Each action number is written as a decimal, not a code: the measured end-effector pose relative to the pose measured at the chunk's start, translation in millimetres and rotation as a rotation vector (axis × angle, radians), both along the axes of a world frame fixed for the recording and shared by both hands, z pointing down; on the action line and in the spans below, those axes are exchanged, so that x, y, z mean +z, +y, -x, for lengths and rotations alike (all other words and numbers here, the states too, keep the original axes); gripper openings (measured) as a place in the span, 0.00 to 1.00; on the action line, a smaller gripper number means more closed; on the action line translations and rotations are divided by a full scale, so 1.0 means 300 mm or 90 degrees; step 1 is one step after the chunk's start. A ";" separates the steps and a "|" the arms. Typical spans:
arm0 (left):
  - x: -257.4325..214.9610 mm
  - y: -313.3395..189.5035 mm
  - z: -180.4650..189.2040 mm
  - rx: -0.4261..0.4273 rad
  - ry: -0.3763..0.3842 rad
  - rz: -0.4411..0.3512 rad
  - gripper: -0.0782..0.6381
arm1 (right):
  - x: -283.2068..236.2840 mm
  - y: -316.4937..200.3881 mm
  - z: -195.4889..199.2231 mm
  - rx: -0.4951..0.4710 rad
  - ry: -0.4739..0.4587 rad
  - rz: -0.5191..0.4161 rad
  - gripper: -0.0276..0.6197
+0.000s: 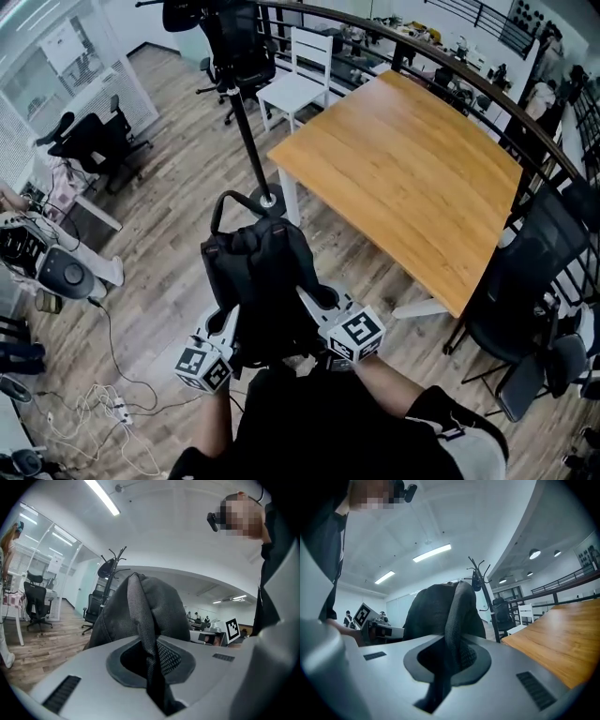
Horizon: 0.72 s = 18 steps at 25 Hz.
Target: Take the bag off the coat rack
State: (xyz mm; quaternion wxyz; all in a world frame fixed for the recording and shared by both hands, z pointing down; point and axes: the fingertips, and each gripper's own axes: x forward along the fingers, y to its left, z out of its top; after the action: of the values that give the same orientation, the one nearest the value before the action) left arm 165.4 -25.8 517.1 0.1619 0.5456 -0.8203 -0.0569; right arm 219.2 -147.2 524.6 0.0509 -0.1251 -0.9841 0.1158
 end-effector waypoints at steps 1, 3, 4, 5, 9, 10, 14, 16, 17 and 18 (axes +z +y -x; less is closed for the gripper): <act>0.007 -0.002 -0.006 0.003 0.004 0.000 0.16 | 0.008 -0.001 -0.005 0.003 0.002 -0.002 0.11; 0.020 -0.004 -0.013 0.010 0.012 -0.003 0.16 | 0.017 -0.002 -0.012 0.008 0.008 -0.006 0.11; 0.024 -0.003 -0.014 0.015 0.015 -0.006 0.16 | 0.019 -0.001 -0.014 0.010 0.011 -0.008 0.11; 0.025 -0.001 -0.013 0.021 0.017 -0.009 0.16 | 0.018 0.002 -0.015 0.014 0.014 -0.010 0.11; 0.000 0.002 -0.003 0.054 0.014 -0.024 0.16 | -0.006 0.006 -0.017 0.034 0.014 -0.017 0.11; -0.008 0.002 0.001 0.061 0.012 -0.027 0.16 | -0.014 0.007 -0.014 0.037 0.013 -0.018 0.11; -0.034 0.011 0.021 0.079 0.012 -0.036 0.16 | -0.039 0.019 -0.004 0.044 0.009 -0.019 0.11; -0.049 0.012 0.029 0.085 0.011 -0.041 0.16 | -0.053 0.021 0.001 0.047 0.006 -0.021 0.11; -0.057 0.011 0.032 0.087 0.009 -0.044 0.16 | -0.060 0.020 0.002 0.047 0.004 -0.022 0.11; -0.064 0.010 0.035 0.088 0.008 -0.046 0.16 | -0.067 0.018 0.005 0.047 0.002 -0.024 0.11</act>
State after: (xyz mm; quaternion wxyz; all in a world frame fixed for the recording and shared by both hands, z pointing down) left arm 154.9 -22.7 497.8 0.1507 0.6062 -0.7770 -0.0785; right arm 217.7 -141.7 504.5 0.0506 -0.0873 -0.9900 0.0988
